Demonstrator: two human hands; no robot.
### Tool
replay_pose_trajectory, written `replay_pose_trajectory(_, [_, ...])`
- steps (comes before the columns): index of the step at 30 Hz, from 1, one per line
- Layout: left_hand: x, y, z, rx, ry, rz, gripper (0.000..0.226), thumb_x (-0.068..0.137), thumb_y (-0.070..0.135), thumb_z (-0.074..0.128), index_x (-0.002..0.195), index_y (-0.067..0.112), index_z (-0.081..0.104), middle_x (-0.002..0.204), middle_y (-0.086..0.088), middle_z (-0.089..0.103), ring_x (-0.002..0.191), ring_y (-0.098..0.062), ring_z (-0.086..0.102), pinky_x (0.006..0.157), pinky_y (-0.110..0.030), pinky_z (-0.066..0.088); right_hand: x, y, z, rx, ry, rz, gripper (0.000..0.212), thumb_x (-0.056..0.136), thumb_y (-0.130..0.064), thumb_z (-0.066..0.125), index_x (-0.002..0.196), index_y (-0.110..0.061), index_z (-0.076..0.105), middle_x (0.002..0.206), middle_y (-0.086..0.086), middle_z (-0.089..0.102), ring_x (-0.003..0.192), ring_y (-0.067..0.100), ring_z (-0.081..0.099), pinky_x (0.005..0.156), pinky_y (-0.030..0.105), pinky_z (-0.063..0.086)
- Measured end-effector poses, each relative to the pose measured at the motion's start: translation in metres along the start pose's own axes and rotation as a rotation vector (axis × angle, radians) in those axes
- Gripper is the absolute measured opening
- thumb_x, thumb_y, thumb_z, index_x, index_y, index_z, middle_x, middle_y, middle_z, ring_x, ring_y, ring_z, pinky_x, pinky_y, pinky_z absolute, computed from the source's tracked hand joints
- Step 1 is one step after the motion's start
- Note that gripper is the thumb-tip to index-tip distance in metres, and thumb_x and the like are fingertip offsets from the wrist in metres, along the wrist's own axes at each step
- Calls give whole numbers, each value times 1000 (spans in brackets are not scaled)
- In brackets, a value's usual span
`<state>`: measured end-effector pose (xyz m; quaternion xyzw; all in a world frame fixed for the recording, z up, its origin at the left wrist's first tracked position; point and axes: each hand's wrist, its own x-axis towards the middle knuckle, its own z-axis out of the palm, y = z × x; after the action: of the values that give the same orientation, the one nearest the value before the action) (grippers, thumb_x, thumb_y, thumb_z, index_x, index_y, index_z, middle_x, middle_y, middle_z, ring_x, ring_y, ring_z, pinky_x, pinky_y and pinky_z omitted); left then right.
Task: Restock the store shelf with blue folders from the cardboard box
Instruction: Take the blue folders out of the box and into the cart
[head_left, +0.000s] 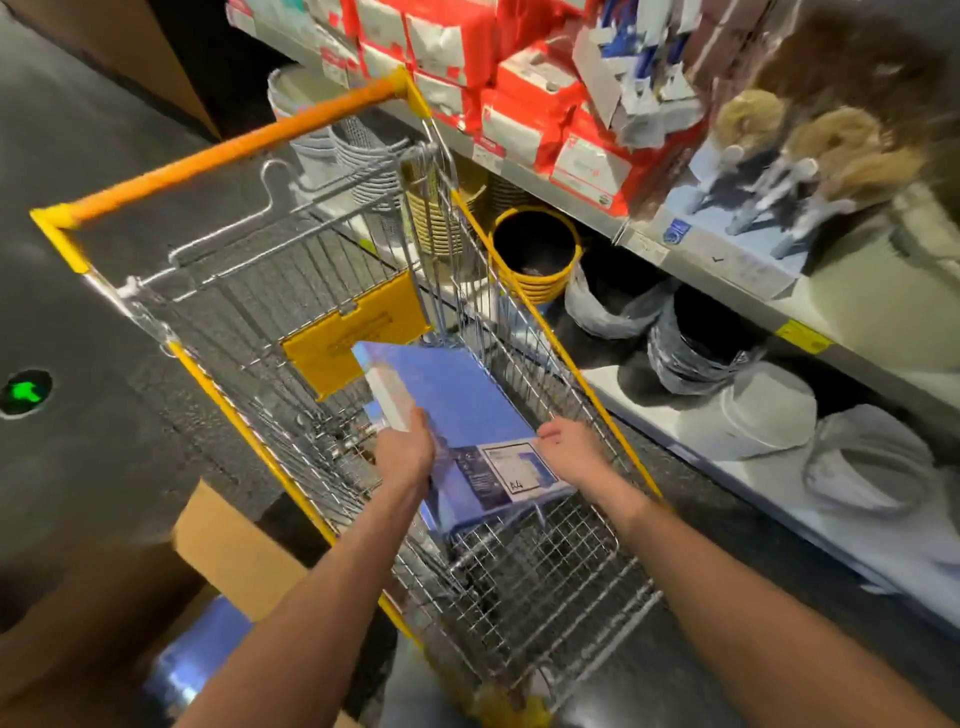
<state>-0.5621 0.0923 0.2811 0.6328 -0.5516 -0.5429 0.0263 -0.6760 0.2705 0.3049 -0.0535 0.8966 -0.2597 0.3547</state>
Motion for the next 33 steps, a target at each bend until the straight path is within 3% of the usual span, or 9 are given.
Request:
replay_pose_trajectory(4, [35, -2, 25, 33, -60, -7, 75, 89, 65, 50, 122, -2, 54, 118, -20, 67, 100, -38, 65, 88, -47, 57, 26, -11, 8, -24, 13, 78, 6, 91, -20, 67, 90, -19, 73, 96, 6, 74, 93, 24, 68, 76, 27, 50])
replay_pose_trajectory(6, [48, 1, 38, 86, -89, -9, 70, 97, 57, 48, 128, -6, 48, 124, -22, 63, 108, -41, 63, 91, -43, 53, 38, -16, 14, -51, 10, 109, 11, 94, -18, 63, 90, -17, 73, 91, 4, 70, 87, 20, 64, 69, 22, 43])
replay_pose_trajectory(9, [67, -4, 58, 151, -125, -8, 68, 104, 49, 43, 136, -10, 38, 129, -30, 59, 115, -44, 61, 95, -48, 51, 56, -17, 26, -150, -9, 115, 39, 96, -18, 53, 58, -23, 49, 79, 10, 63, 76, 25, 63, 61, 30, 33])
replay_pose_trajectory(12, [81, -9, 73, 188, -131, -13, 66, 106, 47, 39, 137, -11, 36, 131, -29, 59, 115, -43, 61, 96, -47, 50, 64, -21, 31, -160, -48, 126, 29, 100, -21, 50, 77, -19, 68, 91, 9, 70, 84, 29, 68, 60, 31, 41])
replay_pose_trajectory(16, [100, -9, 93, 249, -250, -37, 67, 107, 46, 37, 141, -12, 31, 116, -25, 67, 102, -36, 66, 82, -37, 50, 73, -21, 33, -85, -51, 134, 24, 101, -23, 54, 112, -11, 72, 112, 9, 72, 98, 27, 66, 85, 38, 51])
replay_pose_trajectory(20, [121, -17, 97, 426, -465, -90, 47, 107, 26, 46, 124, -15, 58, 118, -31, 67, 113, -43, 64, 85, -37, 53, 71, -16, 29, 12, -50, 168, 23, 100, -17, 57, 118, -9, 69, 110, 7, 71, 90, 16, 62, 79, 29, 50])
replay_pose_trajectory(24, [127, -10, 89, 606, -576, -46, 31, 105, 4, 44, 125, -9, 63, 115, -18, 65, 108, -32, 62, 63, -8, 42, 67, -13, 24, 49, -60, 198, 29, 102, -22, 53, 128, -13, 63, 97, -3, 64, 87, 14, 66, 64, 15, 51])
replay_pose_trajectory(28, [118, -1, 69, 726, -515, 78, 32, 104, 9, 42, 120, -10, 63, 122, -23, 67, 114, -37, 64, 86, -36, 48, 59, -17, 20, 19, -78, 164, 28, 103, -27, 51, 127, -16, 62, 109, 2, 69, 101, 23, 67, 83, 37, 55])
replay_pose_trajectory(33, [92, -1, 56, 642, -348, 281, 40, 102, 30, 51, 122, -4, 59, 121, -21, 66, 111, -38, 63, 88, -37, 47, 42, -22, 21, -11, -84, 44, 27, 102, -25, 52, 116, -9, 68, 106, 6, 70, 88, 21, 66, 61, 23, 48])
